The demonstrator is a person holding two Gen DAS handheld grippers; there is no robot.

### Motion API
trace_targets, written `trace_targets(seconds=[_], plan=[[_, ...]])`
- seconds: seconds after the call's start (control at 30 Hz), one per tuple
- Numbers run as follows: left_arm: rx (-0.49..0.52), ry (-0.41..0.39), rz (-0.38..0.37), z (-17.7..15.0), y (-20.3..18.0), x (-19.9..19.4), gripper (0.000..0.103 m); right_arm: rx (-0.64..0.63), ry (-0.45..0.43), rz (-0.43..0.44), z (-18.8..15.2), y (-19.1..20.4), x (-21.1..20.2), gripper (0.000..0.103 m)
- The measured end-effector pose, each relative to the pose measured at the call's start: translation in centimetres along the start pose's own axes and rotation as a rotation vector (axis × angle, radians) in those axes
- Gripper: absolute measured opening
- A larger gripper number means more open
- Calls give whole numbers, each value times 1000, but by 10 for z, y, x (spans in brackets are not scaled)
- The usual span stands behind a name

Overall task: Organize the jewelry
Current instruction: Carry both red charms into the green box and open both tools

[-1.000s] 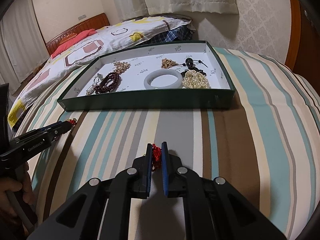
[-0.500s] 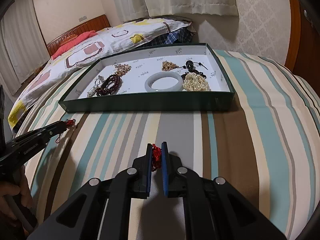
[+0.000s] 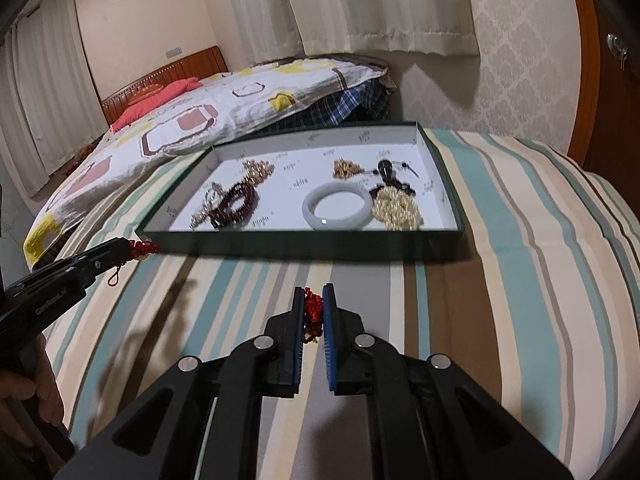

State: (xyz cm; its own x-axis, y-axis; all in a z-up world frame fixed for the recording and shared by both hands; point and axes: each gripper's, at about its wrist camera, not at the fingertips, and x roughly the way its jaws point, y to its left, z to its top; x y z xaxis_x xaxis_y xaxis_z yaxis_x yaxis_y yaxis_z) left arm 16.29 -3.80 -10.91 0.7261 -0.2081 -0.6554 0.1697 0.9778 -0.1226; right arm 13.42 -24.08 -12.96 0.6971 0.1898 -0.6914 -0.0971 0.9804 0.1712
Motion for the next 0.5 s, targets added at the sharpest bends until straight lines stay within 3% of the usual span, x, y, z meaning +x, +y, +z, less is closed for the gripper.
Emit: trace_targets(seconds=[0.5], plan=[[0, -116, -29, 43, -10, -14, 10, -45, -114, 10, 45, 16, -9, 9]])
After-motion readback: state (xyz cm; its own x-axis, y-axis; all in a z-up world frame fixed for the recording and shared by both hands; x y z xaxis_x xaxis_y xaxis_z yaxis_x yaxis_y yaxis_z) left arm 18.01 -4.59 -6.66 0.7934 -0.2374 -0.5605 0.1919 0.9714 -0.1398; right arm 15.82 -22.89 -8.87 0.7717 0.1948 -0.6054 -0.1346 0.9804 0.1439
